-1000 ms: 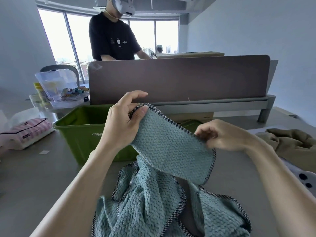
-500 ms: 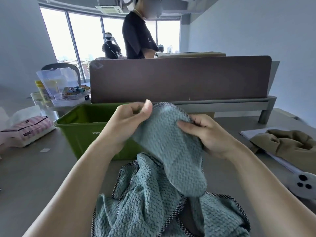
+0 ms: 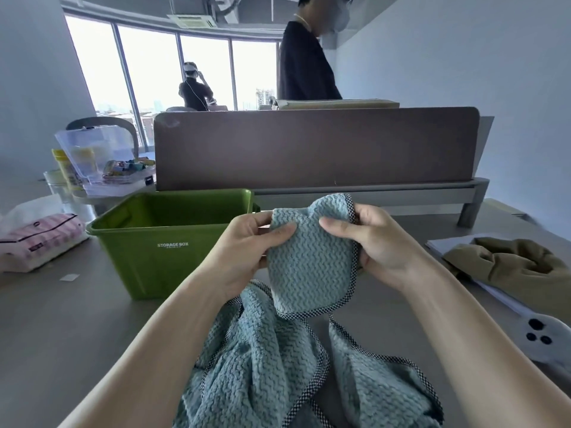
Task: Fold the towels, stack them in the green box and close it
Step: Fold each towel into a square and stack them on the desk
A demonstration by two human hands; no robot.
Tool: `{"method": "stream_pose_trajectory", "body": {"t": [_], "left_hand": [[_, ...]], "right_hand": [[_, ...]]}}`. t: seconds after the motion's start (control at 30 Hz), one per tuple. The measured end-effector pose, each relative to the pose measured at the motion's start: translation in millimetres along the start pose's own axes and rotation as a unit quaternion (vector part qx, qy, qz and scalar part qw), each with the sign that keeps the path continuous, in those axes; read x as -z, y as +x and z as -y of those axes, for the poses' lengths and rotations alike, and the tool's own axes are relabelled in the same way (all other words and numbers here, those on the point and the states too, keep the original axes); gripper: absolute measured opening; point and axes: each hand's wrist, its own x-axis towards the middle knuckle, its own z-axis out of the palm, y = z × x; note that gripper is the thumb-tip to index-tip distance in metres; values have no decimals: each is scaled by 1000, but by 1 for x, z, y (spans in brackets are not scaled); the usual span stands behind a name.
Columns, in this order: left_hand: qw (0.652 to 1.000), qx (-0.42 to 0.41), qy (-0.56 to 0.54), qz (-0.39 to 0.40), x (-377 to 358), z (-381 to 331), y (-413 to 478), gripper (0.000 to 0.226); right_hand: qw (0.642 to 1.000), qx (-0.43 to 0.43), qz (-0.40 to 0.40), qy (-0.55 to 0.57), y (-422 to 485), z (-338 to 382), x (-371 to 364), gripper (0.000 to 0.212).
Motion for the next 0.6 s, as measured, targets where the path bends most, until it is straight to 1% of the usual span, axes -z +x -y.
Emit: {"method": "stream_pose_trajectory", "body": {"t": [0.07,0.1,0.17,0.2,0.27,0.33,0.37,0.4,0.43,0.47,0.53,0.6], "left_hand": [[1000,11,5,-1,-2,-1,-1,44],[1000,12,14,0,-3,-1,-1,44],[999,-8,29,-10,-4,2,1,34],[999,-29,33,-21,-5,2,1,27],[993,-109,44,-27,-3,4,0,21],[978,-196,68,-15,3,5,-3,21],[970,-224,91,-4,6,4,-5,27],[962,-243,121,5,9,3,-6,41],[955,-255,150,8,10,2,-5,55],[948,-267,175,3,11,1,-4,64],[940,-277,198,-16,11,0,-3,59],[941,-271,196,-54,9,-1,-3,54]], "right_hand": [[1000,10,25,-10,0,0,2,33],[999,16,25,-13,0,0,3,34],[999,33,14,-33,0,0,3,29],[997,53,3,-52,0,0,5,24],[990,110,-21,-86,-1,0,7,16],[983,158,-35,-83,-1,-1,8,20],[981,173,-36,-82,0,-1,8,18],[978,186,-35,-88,0,-3,9,18],[976,194,-34,-95,2,-4,9,22],[975,193,-38,-99,3,-6,11,34],[979,174,-50,-95,5,-8,12,59],[983,155,-49,-86,7,-10,12,66]]}}
